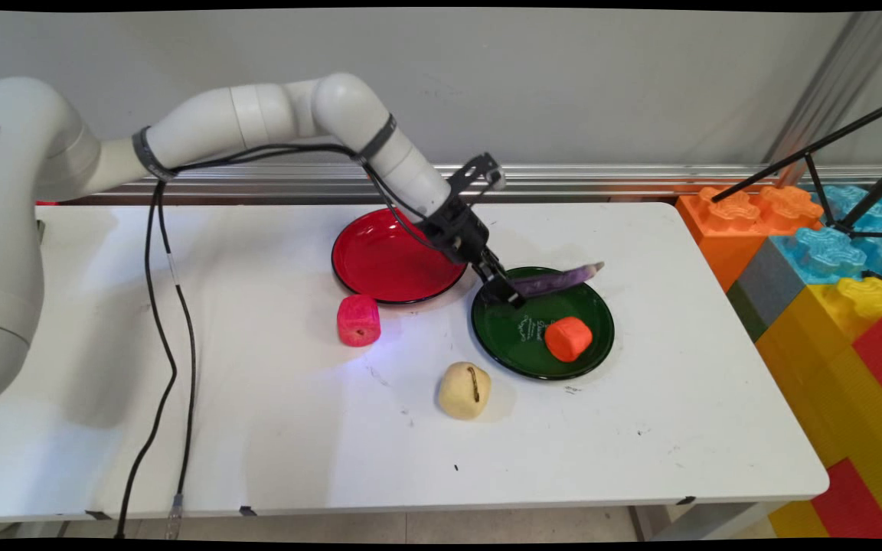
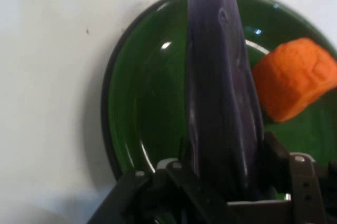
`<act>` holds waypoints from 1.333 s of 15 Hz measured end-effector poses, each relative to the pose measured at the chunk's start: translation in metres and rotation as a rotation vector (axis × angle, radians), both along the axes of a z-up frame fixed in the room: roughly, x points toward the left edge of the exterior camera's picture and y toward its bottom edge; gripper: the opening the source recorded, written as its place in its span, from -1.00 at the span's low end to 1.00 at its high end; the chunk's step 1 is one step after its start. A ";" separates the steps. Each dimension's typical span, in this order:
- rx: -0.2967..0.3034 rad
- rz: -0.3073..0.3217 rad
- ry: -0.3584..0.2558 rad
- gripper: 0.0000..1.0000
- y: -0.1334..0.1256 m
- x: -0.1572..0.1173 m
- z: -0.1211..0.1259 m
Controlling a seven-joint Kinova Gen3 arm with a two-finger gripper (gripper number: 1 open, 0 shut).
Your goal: Place the picked object on the table
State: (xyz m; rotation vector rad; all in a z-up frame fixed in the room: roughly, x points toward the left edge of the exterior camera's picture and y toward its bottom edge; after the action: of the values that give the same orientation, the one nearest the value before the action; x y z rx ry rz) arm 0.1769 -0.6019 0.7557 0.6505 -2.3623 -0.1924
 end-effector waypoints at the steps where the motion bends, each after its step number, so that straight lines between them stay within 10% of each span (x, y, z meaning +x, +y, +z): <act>1: 0.000 0.002 0.008 -1.00 0.000 0.002 0.004; 10: 0.047 -0.014 0.087 -1.00 0.029 0.052 0.061; 20: 0.160 -0.104 0.092 -1.00 0.099 0.170 0.076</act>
State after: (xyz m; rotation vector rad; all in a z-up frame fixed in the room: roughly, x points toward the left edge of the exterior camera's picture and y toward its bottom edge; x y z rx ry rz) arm 0.3471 -0.5032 0.8313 0.5802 -2.3098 -0.4515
